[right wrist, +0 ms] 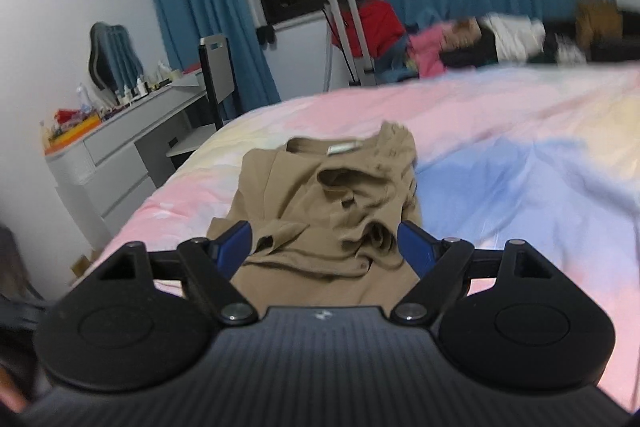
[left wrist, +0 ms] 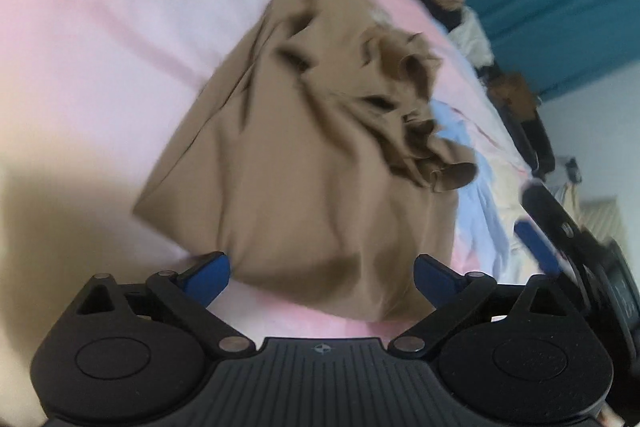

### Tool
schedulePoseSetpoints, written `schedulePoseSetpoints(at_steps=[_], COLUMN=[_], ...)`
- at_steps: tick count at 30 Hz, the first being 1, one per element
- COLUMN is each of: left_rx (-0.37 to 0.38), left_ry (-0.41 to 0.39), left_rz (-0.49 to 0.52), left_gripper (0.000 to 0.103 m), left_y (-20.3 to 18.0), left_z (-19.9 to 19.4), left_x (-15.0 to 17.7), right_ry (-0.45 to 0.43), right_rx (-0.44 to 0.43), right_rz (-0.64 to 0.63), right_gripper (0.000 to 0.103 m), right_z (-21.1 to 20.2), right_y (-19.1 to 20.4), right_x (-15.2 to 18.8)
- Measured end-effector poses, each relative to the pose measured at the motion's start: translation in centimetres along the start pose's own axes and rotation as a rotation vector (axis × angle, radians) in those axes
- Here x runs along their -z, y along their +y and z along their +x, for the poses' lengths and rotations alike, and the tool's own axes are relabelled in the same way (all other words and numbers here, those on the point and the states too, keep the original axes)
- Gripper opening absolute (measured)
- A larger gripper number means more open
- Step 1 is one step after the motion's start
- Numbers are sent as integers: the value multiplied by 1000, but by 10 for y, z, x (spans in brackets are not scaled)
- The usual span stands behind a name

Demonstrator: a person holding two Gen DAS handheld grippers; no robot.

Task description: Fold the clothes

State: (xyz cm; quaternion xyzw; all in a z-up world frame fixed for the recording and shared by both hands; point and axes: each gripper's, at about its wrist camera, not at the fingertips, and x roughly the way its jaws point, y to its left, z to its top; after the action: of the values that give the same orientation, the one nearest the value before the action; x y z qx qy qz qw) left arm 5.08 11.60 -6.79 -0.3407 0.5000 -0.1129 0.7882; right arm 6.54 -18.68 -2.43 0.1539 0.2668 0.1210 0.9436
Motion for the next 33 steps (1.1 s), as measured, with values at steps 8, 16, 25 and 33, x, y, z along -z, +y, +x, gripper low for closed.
schedulePoseSetpoints(at_steps=[8, 16, 25, 33], left_rx=[92, 45, 52, 37], left_ry=[-52, 20, -17, -114], left_rz=[-215, -227, -310, -360], left_gripper=[90, 91, 88, 46], left_y=[31, 24, 34, 45], left_z=[1, 7, 16, 19], left_x=[-4, 8, 0, -10], right_ry=[279, 460, 379, 299], right_rx=[-286, -278, -85, -22], right_rz=[550, 767, 952, 871], right_gripper=[83, 83, 75, 38], right_z=[17, 33, 38, 37], right_y=[-47, -43, -70, -67], right_x=[29, 74, 96, 91])
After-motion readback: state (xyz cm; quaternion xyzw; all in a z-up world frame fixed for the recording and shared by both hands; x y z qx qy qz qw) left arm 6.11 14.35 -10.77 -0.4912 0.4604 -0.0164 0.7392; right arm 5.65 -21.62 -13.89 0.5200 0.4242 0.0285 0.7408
